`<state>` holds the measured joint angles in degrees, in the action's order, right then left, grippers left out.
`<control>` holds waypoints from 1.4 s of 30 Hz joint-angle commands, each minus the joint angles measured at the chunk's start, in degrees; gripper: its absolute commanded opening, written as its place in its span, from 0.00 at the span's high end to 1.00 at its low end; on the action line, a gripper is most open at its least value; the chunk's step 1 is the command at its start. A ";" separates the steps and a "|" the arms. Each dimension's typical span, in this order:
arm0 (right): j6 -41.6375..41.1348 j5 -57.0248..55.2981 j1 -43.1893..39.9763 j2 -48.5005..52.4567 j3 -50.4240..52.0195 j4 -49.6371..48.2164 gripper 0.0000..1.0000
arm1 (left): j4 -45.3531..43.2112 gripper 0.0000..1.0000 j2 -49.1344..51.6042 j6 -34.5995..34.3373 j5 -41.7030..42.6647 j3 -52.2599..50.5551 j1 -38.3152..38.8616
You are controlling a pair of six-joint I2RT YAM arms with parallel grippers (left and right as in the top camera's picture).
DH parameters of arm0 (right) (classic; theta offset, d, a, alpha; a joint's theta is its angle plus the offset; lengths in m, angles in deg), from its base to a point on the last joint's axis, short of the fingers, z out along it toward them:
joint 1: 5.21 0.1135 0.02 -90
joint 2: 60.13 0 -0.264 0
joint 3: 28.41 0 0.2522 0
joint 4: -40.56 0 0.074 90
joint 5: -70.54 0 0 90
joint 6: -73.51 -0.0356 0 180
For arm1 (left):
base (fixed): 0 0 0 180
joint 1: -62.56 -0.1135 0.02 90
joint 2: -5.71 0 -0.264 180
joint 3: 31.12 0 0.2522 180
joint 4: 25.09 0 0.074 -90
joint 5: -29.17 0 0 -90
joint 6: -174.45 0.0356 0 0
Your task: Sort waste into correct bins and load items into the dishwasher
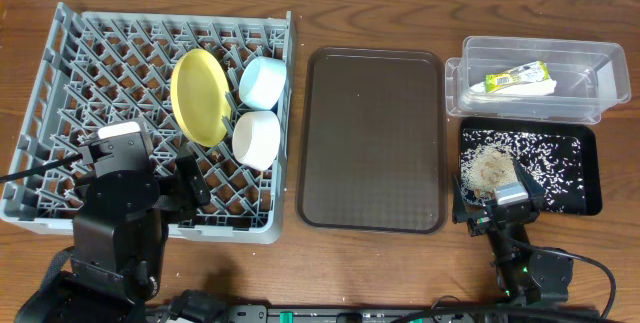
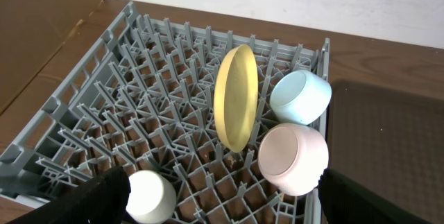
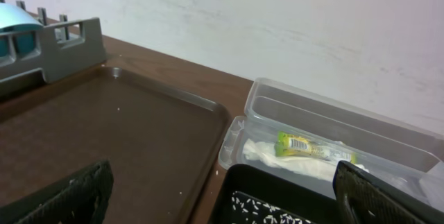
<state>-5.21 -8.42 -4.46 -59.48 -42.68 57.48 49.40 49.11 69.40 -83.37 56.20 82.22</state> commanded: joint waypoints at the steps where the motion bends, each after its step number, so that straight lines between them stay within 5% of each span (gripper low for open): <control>1: 0.57 -0.11 -0.26 -0.26 0.20 0.04 0.01 | 0.11 0.10 0.02 -0.28 0.09 0.79 -0.02; 23: 0.57 -0.11 -0.26 -0.26 0.20 0.04 0.01 | 0.92 0.10 -0.35 -0.13 -2.36 0.11 -0.15; 28: 0.57 -0.11 -0.26 -0.26 0.20 0.04 0.01 | -6.64 0.10 -4.85 -7.65 -0.94 -7.93 -6.73; 34: 0.57 -0.11 -0.26 -0.26 0.20 0.04 0.01 | -21.14 0.10 -14.91 -7.78 6.86 -24.20 -15.26; 42: 0.57 -0.11 -0.26 -0.26 0.20 0.04 0.01 | -36.00 0.10 -32.28 -7.30 7.78 -43.98 -16.13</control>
<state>-5.18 -8.46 -4.46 -59.48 -42.68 57.48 16.09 22.14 62.13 -76.71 17.16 66.40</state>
